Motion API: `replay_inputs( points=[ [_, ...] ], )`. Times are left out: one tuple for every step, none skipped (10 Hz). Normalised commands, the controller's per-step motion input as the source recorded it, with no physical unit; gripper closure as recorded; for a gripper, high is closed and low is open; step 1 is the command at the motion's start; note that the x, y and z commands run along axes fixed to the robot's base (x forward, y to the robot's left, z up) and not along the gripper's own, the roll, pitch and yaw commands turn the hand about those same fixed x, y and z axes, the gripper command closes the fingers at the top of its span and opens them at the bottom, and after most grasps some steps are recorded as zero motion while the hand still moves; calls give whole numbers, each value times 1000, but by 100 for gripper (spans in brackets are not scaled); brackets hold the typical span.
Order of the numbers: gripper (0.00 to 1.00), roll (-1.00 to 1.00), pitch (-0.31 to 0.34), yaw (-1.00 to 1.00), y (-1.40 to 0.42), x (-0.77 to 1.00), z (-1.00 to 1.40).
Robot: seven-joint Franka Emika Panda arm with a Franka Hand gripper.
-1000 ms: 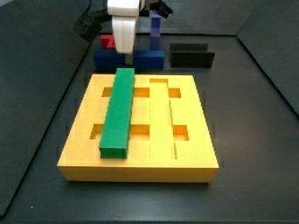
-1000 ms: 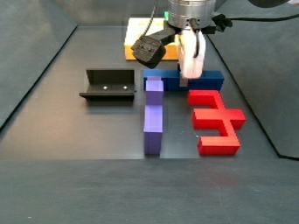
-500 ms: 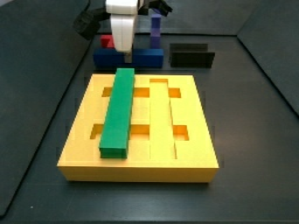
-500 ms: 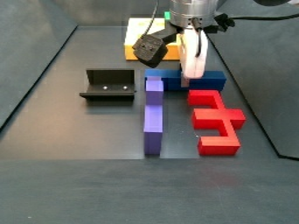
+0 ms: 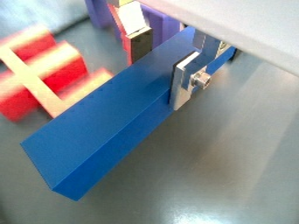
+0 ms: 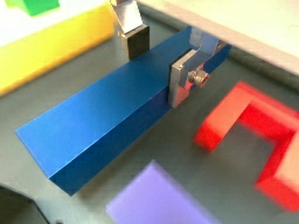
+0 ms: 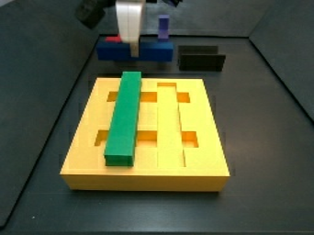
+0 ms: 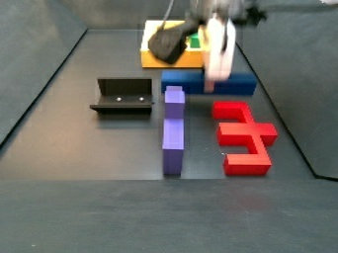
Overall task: Pick up the blue object. Move up. Move to above the board. Insert the blue object.
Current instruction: Move up, then move to above the board.
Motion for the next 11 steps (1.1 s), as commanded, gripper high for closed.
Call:
replay_inputs(
  points=[
    [100,0,7,26,13,-62,397],
    [100,0,0,0,0,0,1400],
    [100,2,33,-7,-3,-5,1400],
    [100,16,45,-6,2,-21,1400],
    [100,33,22,1,2,13,1400],
    [100,29,54,2,2,29,1400],
    [100,31,81,2,2,14,1400],
    [100,35,69,3,-2,8,1400],
    [100,28,65,5,-4,30,604],
    [100,22,69,6,-5,40,244],
    [100,9,24,1000,-1400,335,231]
  ],
)
